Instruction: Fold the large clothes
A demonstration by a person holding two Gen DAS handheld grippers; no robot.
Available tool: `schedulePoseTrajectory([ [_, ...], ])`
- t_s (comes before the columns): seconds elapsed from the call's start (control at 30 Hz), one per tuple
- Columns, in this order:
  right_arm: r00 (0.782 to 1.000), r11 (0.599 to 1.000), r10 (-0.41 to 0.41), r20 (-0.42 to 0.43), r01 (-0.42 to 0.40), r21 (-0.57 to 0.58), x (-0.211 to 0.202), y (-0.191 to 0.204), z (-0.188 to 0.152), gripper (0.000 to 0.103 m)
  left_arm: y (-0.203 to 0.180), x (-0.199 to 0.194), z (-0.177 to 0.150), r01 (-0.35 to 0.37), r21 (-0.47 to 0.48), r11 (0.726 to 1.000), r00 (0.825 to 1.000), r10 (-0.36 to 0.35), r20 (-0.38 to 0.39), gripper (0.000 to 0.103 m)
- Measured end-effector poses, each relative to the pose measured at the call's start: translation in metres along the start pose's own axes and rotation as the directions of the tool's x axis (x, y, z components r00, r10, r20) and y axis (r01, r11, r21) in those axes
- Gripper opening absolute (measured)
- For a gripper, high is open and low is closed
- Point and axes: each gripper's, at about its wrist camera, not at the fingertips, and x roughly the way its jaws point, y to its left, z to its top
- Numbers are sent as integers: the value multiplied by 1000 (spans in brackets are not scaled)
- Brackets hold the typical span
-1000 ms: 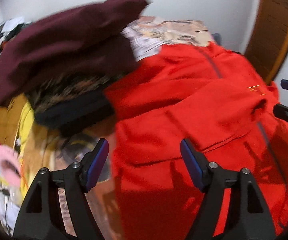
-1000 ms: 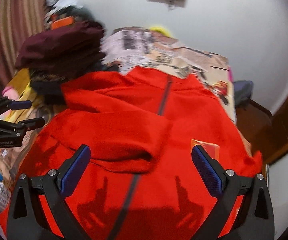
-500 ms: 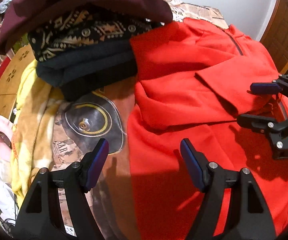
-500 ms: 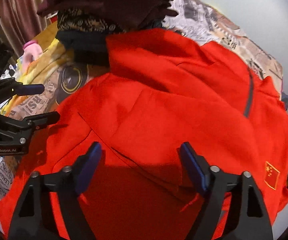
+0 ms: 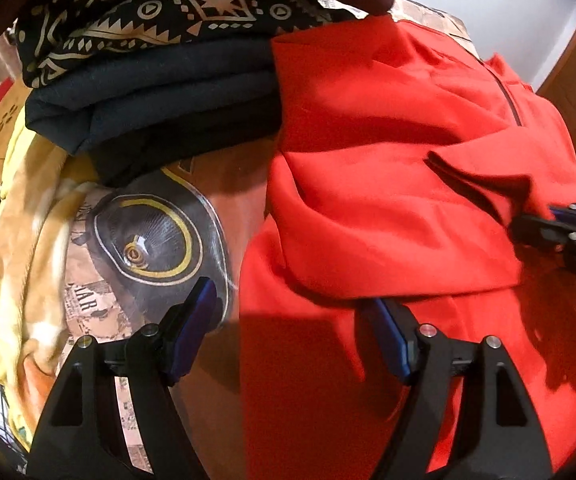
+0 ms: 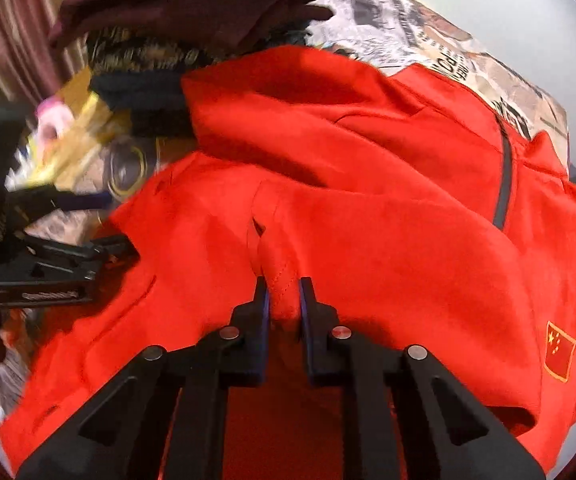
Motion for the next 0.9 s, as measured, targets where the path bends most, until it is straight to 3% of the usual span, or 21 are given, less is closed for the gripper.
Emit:
schedulePoseTrajectory([
  [0.23,984,989,-62,165,39,140,-56,-42,11,10,-7,-1,11,-66,8,998,997,65,39,75],
  [0.3,971,983,-96,220,59,172,-79,-54,12,10,-11,-7,14,-97,9,995,992,96,76,75],
  [0.5,903,941,-229,362,110,321,-154,-105,3,10,-18,-17,21,-129,7,992,984,127,128,74],
  [0.6,877,910,-292,383,131,394,-177,-129,-10,10,-22,-20,24,-91,26,996,987,87,134,47],
  [0.67,865,884,-330,378,144,444,-187,-147,-22,10,-26,-24,24,-51,39,998,990,45,131,13],
  [0.8,868,843,-359,344,143,519,-189,-168,-47,9,-29,-24,23,-60,41,997,989,54,141,6],
  [0.9,886,815,-348,307,124,567,-179,-179,-72,9,-28,-23,24,-50,15,999,991,47,123,5],
])
